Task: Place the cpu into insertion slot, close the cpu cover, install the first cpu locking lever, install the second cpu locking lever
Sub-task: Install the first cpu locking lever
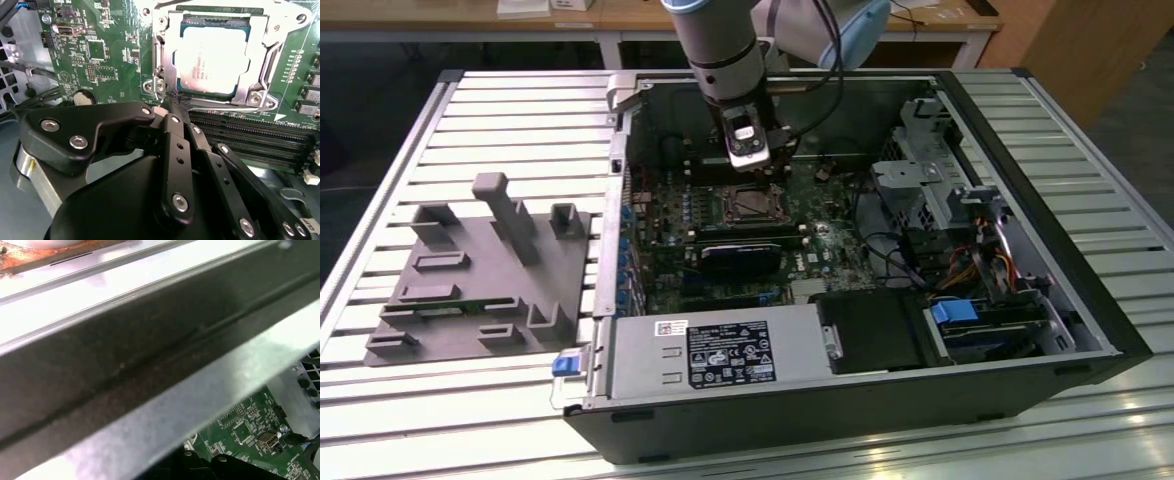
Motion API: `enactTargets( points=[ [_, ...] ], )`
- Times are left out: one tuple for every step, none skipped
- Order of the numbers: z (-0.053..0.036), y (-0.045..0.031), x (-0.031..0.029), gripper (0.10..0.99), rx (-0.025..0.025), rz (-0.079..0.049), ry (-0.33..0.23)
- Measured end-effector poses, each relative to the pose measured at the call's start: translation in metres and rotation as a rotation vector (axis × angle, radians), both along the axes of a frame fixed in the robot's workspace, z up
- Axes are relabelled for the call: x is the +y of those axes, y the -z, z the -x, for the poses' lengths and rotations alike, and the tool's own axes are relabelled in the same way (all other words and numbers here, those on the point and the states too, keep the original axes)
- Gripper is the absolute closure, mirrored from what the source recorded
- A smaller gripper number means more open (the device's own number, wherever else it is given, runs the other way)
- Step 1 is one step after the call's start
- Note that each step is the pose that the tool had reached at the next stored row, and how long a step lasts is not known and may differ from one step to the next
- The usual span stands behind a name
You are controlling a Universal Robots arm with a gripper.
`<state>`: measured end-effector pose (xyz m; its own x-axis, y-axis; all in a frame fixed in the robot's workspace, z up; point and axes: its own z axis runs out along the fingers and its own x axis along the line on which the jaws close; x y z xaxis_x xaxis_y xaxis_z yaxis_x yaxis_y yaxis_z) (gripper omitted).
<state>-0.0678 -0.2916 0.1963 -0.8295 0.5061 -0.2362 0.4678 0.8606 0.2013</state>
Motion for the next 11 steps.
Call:
enactTargets(
  points=[
    [0.0000,-0.0012,0.0000,0.984,0.0001,-0.001,0.000],
    [0.0000,-0.0025,0.0000,0.984,0.0001,-0.002,0.000],
    [0.0000,-0.0038,0.0000,0.984,0.0000,-0.004,0.000],
    [0.0000,-0.0054,0.0000,0.984,0.0000,-0.005,0.000],
    [0.0000,-0.0065,0.0000,0.984,0.0000,-0.006,0.000],
    [0.0000,-0.0070,0.0000,0.984,0.0001,-0.006,0.000],
    [0.0000,-0.0070,0.0000,0.984,-0.0001,-0.007,0.000],
    [0.0002,-0.0070,0.0001,0.984,-0.0005,-0.007,0.000],
    [0.0008,-0.0070,0.0002,0.984,-0.0010,-0.007,0.000],
    [0.0015,-0.0070,0.0004,0.984,-0.0016,-0.007,0.000],
    [0.0022,-0.0069,0.0008,0.984,-0.0023,-0.007,0.000]
  ],
)
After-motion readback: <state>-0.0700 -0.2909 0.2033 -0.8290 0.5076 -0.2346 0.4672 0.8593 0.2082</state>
